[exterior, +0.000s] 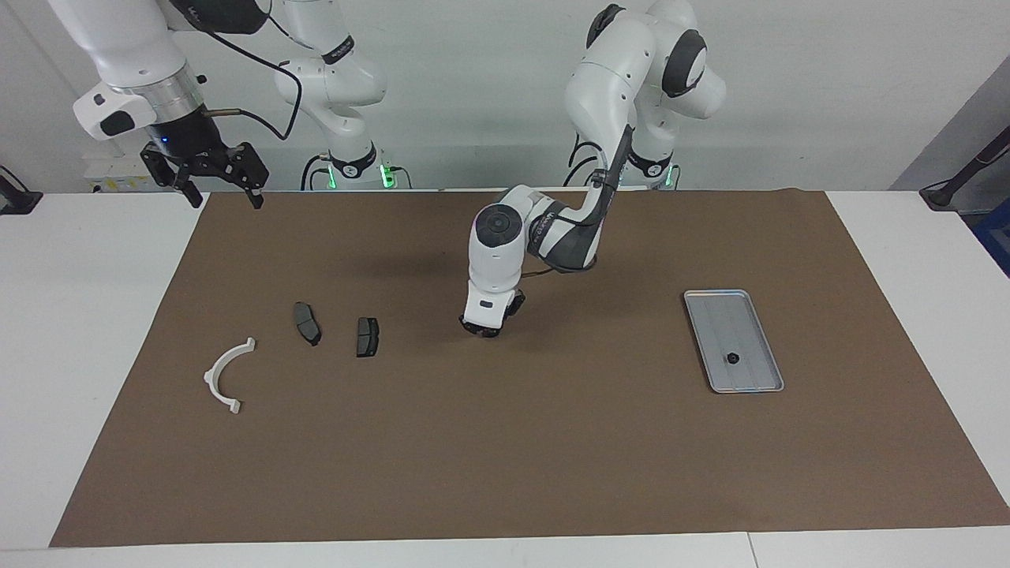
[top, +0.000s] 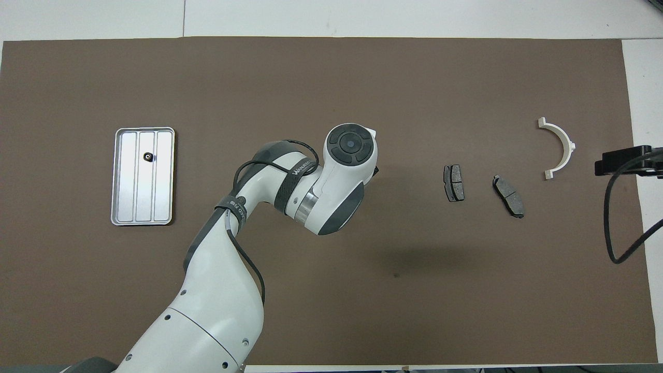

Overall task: Place bearing gear from tray to pile
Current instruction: 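Carry the gear with the left gripper to mid-table and release it, then grasp the gear with the right gripper while the left gripper returns to the tray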

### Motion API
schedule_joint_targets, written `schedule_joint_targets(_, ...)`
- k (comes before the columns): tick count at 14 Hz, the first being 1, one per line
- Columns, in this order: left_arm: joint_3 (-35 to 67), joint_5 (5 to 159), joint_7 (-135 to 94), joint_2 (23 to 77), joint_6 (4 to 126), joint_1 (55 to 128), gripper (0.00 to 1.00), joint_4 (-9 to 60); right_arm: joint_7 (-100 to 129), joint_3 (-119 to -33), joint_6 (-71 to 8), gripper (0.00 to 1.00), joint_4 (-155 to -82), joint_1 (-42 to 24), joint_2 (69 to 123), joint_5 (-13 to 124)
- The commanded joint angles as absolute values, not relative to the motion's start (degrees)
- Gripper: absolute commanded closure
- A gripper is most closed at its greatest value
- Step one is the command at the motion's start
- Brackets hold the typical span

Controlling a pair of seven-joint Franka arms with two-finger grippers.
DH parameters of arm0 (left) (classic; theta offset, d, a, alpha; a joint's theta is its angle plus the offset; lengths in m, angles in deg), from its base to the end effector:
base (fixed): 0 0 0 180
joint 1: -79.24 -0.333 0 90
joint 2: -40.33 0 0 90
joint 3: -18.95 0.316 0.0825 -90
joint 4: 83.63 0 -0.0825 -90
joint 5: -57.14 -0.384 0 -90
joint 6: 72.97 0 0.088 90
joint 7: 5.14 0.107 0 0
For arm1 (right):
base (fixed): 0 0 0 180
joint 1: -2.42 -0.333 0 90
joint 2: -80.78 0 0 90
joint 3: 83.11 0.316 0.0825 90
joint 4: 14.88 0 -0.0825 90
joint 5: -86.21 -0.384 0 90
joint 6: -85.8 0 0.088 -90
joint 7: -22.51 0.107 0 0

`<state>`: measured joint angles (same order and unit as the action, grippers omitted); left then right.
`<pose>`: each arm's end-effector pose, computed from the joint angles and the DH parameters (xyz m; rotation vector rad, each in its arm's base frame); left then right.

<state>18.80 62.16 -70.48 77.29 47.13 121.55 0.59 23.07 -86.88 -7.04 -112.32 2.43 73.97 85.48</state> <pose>0.5235 -0.4844 0.2992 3.0329 0.6854 -0.1140 0.5203 -0.0352 0.6312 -3.1193 0.1183 -0.0607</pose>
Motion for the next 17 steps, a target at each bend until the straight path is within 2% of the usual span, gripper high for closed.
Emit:
schedule_joint_targets(1,20.00,62.68,-71.32,76.89,49.02,122.65,0.89,2.23,22.77,-86.54,-6.67,0.00,-113.41,3.03,72.87,84.45)
schedule_joint_targets(3,20.09,62.68,-72.98,76.81,49.72,122.65,0.47,2.67,22.16,-86.72,-6.75,0.00,-113.41,3.47,72.87,84.45)
schedule_joint_targets(4,20.09,62.59,-73.78,76.72,50.25,122.65,0.41,2.94,21.90,-86.72,-6.75,0.00,-113.41,4.17,72.87,84.45)
schedule_joint_targets(5,20.18,62.59,-73.79,76.63,50.51,122.65,0.18,3.20,21.81,-86.80,-6.75,0.00,-113.41,4.26,72.87,84.45)
schedule_joint_targets(6,20.27,62.59,-73.79,76.54,49.91,122.65,0.00,2.94,21.89,-86.80,-6.75,0.00,-113.41,4.26,72.87,84.45)
schedule_joint_targets(9,22.02,59.97,-73.61,75.58,47.89,122.48,0.00,2.15,22.33,-86.72,-7.19,0.00,-113.49,3.57,72.87,84.45)
schedule_joint_targets(11,22.20,59.25,-73.17,71.12,44.48,120.12,0.00,2.94,23.73,-86.19,-8.07,0.00,-113.41,3.21,73.83,84.45)
schedule_joint_targets(15,22.11,59.16,-56.52,66.88,36.29,114.15,0.00,4.16,24.27,-85.66,-12.89,0.00,-110.34,2.42,80.24,83.49)
schedule_joint_targets(17,22.11,59.25,-46.59,63.82,36.28,110.28,0.00,8.01,24.27,-85.49,-15.79,0.00,-109.98,2.15,82.70,83.66)
